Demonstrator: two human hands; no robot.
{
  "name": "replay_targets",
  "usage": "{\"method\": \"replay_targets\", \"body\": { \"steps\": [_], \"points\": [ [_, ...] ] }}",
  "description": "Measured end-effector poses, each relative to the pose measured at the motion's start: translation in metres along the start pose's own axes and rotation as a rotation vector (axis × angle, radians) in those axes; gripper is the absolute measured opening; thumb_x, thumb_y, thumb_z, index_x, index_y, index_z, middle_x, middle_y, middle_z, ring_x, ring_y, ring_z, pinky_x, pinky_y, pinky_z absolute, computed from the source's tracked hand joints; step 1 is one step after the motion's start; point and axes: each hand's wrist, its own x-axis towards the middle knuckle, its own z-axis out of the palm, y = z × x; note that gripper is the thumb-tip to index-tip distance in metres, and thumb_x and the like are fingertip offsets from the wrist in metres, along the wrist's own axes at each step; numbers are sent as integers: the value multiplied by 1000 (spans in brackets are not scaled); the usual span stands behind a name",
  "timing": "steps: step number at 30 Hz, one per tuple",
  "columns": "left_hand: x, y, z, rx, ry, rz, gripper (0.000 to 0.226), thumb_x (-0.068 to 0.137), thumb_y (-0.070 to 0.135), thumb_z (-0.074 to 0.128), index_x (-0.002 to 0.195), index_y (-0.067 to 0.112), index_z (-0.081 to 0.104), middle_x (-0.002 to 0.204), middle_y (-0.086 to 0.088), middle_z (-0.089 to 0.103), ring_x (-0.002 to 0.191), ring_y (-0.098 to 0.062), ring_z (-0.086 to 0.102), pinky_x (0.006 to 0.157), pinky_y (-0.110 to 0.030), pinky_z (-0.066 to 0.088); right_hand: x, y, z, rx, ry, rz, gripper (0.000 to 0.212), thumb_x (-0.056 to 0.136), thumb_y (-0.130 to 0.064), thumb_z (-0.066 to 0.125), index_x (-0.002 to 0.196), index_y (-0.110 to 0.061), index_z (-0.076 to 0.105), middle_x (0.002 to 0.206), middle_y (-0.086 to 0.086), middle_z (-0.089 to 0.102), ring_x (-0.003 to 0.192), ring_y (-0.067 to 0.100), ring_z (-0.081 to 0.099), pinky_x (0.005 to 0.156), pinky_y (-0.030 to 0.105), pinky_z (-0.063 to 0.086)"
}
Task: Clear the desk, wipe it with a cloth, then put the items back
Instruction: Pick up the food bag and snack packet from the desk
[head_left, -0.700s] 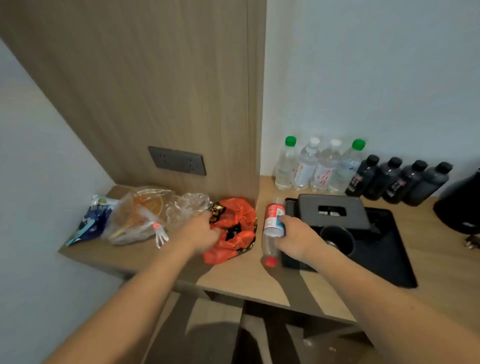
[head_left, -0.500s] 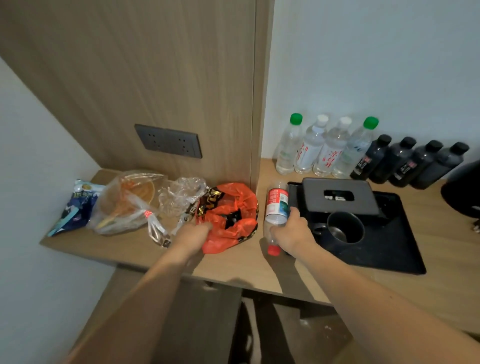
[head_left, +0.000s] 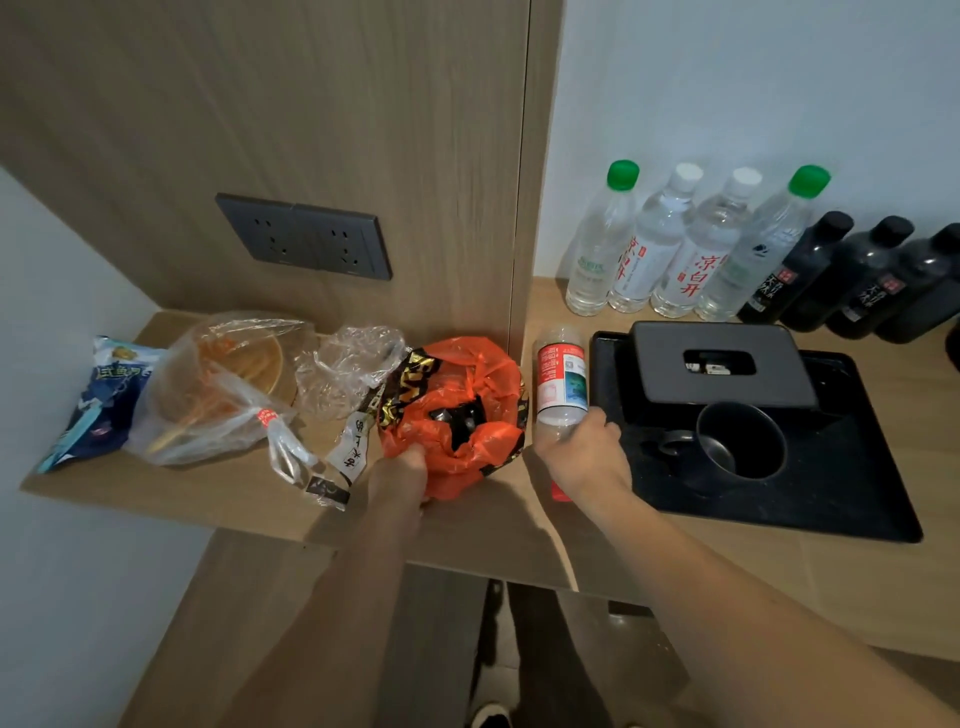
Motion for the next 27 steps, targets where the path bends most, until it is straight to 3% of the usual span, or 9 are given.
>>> {"method": "replay_targets", "body": {
  "steps": [2, 6, 9, 11, 14, 18, 22, 27],
  "points": [
    [-4, 1, 1, -71, -7, 0, 40, 101, 28, 54, 135, 7, 53, 110, -10, 58, 84, -22, 58, 68, -31, 49, -3, -1, -3, 114, -21, 24, 68, 83, -49, 66, 133, -11, 39, 121, 12, 48, 96, 28, 56, 78, 35, 50],
    [-28, 7, -12, -181, -21, -18, 49, 94, 32, 61, 138, 12, 51, 125, -14, 62, 103, -31, 61, 91, -46, 55, -32, -1, -27, 343, -49, 110, 72, 67, -53, 69, 124, -14, 47, 115, 8, 56, 95, 28, 62, 81, 44, 58],
    [-62, 12, -27, -289, -62, 3, 40, 91, 25, 66, 127, 12, 55, 114, -16, 68, 102, -35, 67, 89, -50, 58, -62, 3, -61, 654, -66, 195, 73, 56, -53, 66, 118, -16, 51, 109, 7, 62, 93, 28, 65, 82, 47, 58],
    [-90, 17, -35, -340, -103, 53, 44, 89, 27, 67, 130, 15, 55, 116, -13, 69, 105, -32, 68, 88, -49, 59, -79, 4, -90, 870, -99, 256, 57, 72, -40, 69, 118, -13, 52, 104, 7, 64, 89, 26, 66, 75, 42, 59],
    [-130, 22, -36, -368, -98, 153, 48, 88, 29, 67, 131, 16, 53, 115, -10, 70, 101, -29, 70, 79, -46, 61, -105, 16, -127, 1073, -147, 271, 37, 88, -27, 64, 119, -10, 52, 99, 8, 63, 76, 19, 62, 58, 28, 48],
    [-164, 31, -18, -287, -128, 302, 47, 83, 35, 67, 126, 18, 61, 111, -9, 74, 96, -29, 73, 66, -42, 62, -127, 41, -158, 1168, -126, 216, 36, 89, -28, 58, 119, -9, 58, 87, 8, 59, 59, 15, 51, 47, 23, 41],
    [-198, 38, 12, -283, -188, 392, 43, 94, 29, 62, 134, 20, 48, 116, -6, 69, 99, -25, 71, 80, -49, 61, -139, 72, -196, 1266, -9, 149, 24, 91, -22, 50, 108, -7, 56, 74, 7, 50, 52, 14, 42, 41, 21, 33],
    [-251, 41, 62, -219, -269, 502, 46, 95, 33, 57, 140, 29, 45, 124, -5, 66, 105, -28, 69, 84, -56, 59, -153, 131, -247, 1282, 122, 154, 34, 89, -32, 52, 118, -14, 55, 94, 12, 62, 64, 17, 55, 45, 23, 43]
  ]
}}
